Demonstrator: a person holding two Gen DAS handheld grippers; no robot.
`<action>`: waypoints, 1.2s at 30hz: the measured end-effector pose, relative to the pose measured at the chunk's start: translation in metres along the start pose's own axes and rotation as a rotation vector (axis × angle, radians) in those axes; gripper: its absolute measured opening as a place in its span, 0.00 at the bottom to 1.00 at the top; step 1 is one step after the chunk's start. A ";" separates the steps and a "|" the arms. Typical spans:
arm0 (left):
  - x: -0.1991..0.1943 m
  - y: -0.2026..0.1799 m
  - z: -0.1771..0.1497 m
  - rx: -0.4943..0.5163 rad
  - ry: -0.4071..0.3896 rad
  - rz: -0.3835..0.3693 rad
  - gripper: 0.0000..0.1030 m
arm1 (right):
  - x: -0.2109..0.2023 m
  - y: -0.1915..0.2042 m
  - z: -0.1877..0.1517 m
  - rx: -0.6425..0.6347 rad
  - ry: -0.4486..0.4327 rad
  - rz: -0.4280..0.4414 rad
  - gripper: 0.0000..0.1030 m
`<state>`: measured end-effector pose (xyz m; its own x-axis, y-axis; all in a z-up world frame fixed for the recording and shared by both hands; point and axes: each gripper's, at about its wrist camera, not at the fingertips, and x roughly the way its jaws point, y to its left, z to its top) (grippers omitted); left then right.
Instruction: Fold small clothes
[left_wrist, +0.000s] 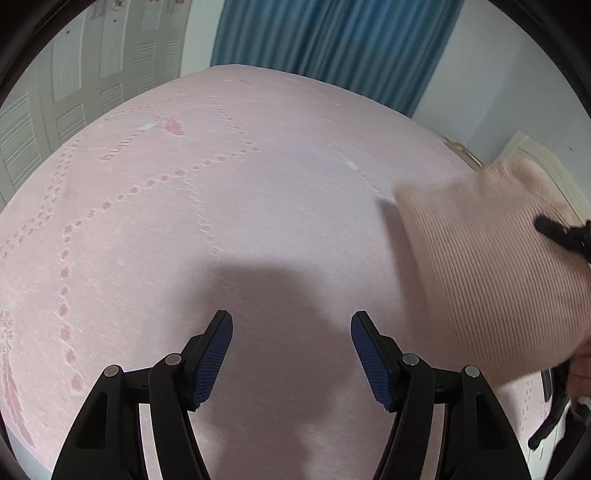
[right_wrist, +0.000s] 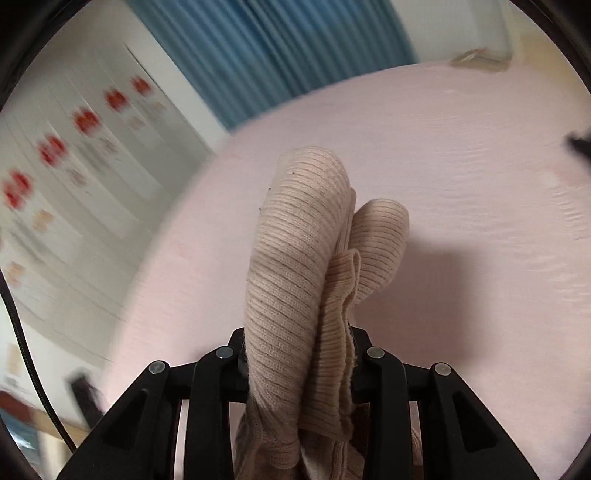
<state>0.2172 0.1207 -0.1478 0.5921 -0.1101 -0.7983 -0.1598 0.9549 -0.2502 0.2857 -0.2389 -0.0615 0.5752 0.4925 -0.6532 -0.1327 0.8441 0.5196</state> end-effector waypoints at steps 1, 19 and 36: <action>0.001 0.005 0.003 -0.005 0.000 0.006 0.63 | 0.007 -0.003 0.002 0.019 -0.007 0.027 0.32; 0.037 -0.020 0.003 0.097 0.047 -0.023 0.63 | 0.062 -0.064 -0.037 -0.271 0.062 -0.409 0.41; 0.071 -0.124 -0.060 0.416 0.123 0.013 0.38 | -0.021 -0.077 -0.091 -0.167 0.015 -0.175 0.42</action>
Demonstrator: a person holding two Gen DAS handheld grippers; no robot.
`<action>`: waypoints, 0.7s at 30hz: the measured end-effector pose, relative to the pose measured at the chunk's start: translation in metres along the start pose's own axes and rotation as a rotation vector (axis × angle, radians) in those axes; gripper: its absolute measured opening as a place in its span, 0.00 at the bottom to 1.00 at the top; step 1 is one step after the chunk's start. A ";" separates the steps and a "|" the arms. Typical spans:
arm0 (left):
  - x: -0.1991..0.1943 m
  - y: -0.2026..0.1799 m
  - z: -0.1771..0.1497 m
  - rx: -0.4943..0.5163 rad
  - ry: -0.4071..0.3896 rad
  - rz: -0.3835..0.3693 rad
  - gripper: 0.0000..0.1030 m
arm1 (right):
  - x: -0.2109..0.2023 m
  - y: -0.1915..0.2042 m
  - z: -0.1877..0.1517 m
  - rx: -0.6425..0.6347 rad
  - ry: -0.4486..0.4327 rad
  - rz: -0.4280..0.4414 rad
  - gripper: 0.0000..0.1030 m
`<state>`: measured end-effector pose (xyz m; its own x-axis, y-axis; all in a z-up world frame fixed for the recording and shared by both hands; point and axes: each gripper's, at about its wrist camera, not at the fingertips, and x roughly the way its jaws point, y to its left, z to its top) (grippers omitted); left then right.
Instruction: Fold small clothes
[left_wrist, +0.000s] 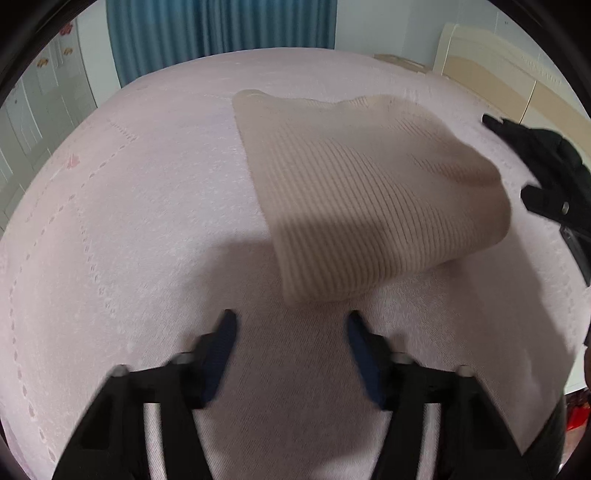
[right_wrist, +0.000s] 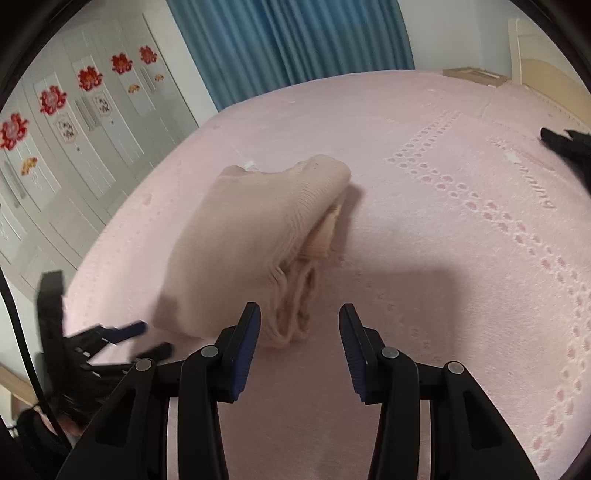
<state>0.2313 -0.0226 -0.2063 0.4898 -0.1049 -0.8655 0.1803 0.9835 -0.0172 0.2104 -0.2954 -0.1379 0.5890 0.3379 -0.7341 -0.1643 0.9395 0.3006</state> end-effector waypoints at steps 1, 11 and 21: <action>0.000 0.000 0.002 -0.007 -0.002 -0.003 0.28 | 0.002 0.002 0.003 0.009 -0.007 0.016 0.42; 0.001 0.026 0.000 -0.194 -0.035 -0.169 0.12 | 0.069 0.014 0.054 0.010 0.036 -0.011 0.11; 0.001 0.027 0.001 -0.203 -0.032 -0.221 0.10 | 0.087 -0.025 0.050 0.076 0.088 0.002 0.19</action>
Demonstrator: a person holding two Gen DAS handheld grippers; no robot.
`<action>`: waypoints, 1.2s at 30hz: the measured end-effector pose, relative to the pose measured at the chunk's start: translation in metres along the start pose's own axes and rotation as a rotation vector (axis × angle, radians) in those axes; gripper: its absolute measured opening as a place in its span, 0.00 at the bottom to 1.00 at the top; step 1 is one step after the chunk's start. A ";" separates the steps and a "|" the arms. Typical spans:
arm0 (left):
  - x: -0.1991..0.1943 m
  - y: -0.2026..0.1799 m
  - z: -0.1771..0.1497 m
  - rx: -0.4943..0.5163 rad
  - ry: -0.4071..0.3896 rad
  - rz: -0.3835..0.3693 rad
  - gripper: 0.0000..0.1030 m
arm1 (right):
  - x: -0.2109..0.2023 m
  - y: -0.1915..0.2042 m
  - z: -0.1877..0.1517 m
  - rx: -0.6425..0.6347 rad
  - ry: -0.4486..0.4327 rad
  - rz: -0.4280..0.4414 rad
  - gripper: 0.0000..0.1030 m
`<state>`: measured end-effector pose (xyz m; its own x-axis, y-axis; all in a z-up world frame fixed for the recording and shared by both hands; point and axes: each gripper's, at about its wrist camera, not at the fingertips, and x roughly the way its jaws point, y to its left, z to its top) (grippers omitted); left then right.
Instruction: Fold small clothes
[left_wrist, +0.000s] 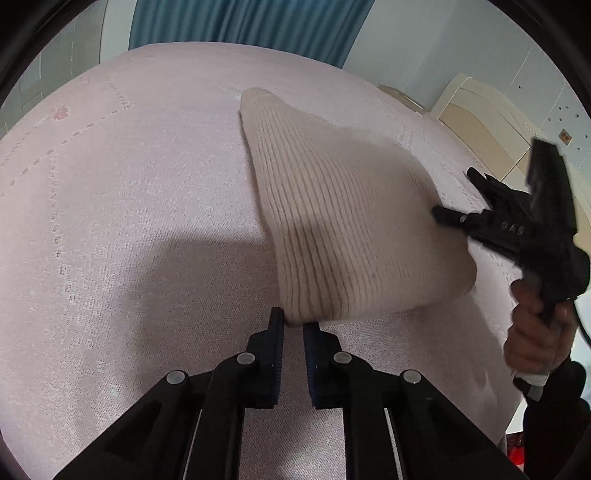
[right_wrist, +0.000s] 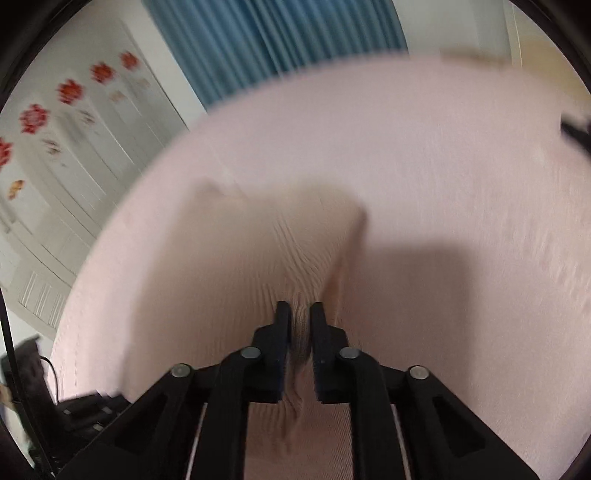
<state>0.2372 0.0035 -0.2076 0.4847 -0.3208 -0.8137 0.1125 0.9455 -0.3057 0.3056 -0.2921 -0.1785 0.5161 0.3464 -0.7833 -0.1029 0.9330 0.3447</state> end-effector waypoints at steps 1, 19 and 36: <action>-0.001 0.001 0.000 0.002 0.001 -0.002 0.10 | 0.001 -0.005 -0.002 0.031 -0.002 0.012 0.22; 0.006 0.007 0.006 -0.020 0.009 -0.023 0.10 | 0.045 -0.012 0.016 0.152 0.075 0.209 0.17; 0.007 0.004 0.011 0.002 0.016 -0.009 0.10 | 0.036 0.010 0.024 0.048 0.029 0.033 0.23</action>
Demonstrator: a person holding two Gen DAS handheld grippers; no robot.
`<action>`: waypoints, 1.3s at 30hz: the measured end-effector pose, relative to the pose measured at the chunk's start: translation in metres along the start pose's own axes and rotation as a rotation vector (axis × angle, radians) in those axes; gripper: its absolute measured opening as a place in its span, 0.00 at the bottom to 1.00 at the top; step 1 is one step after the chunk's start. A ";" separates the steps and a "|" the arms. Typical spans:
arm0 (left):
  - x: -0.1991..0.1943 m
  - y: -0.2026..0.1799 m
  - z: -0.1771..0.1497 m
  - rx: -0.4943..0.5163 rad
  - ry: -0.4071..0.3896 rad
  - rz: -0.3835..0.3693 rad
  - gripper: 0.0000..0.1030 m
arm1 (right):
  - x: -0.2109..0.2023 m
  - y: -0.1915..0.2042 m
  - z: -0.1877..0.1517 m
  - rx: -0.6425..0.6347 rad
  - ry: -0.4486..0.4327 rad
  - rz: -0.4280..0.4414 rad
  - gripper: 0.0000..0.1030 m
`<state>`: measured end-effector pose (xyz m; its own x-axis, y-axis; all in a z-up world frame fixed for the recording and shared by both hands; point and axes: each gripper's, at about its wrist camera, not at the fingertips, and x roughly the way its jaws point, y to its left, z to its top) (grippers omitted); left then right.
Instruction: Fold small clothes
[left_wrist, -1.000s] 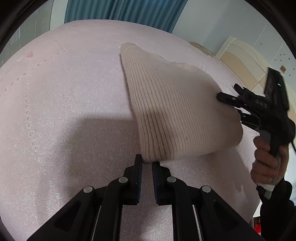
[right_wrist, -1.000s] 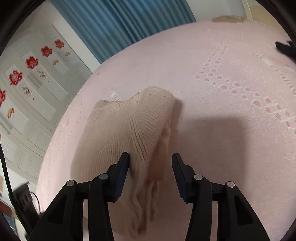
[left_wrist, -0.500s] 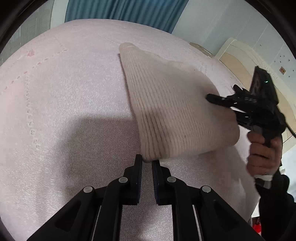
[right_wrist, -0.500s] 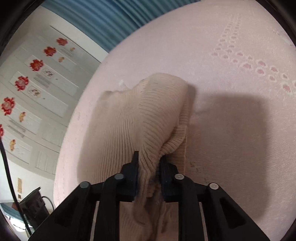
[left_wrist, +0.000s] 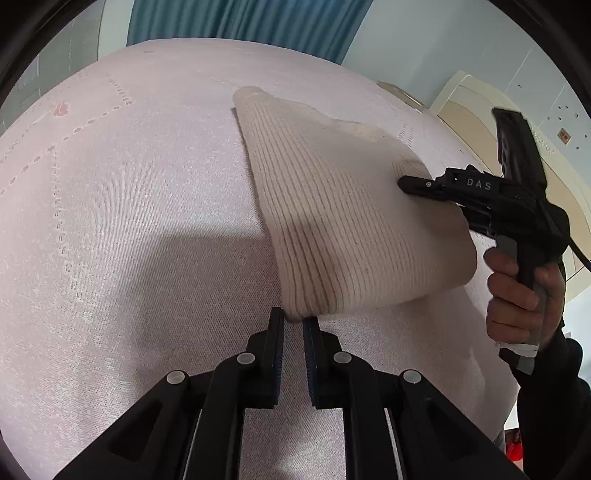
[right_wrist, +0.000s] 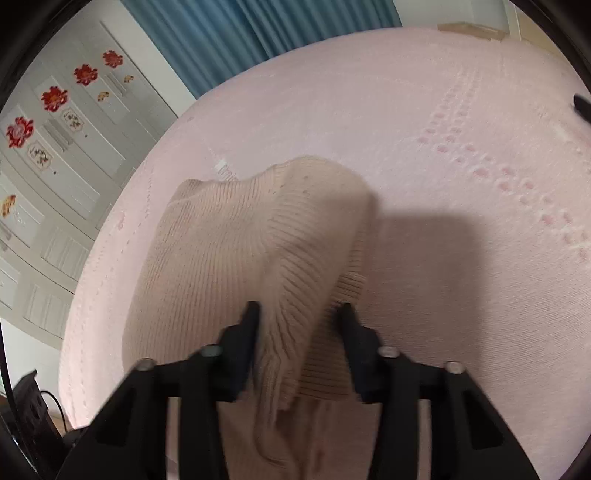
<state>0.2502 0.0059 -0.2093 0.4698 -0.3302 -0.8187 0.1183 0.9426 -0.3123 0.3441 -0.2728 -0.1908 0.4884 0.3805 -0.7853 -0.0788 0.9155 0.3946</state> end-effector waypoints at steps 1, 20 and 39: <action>0.000 0.000 0.000 0.002 -0.001 0.005 0.10 | -0.004 0.004 0.000 -0.010 -0.014 0.031 0.22; 0.004 -0.004 -0.001 -0.020 0.003 0.030 0.10 | -0.037 0.000 -0.002 -0.113 -0.025 -0.046 0.12; -0.027 0.008 -0.008 -0.045 -0.049 -0.002 0.10 | -0.075 -0.026 -0.029 -0.057 -0.080 -0.049 0.28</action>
<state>0.2313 0.0215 -0.1936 0.5120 -0.3286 -0.7937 0.0810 0.9383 -0.3363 0.2846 -0.3211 -0.1561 0.5607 0.3257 -0.7613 -0.1011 0.9394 0.3275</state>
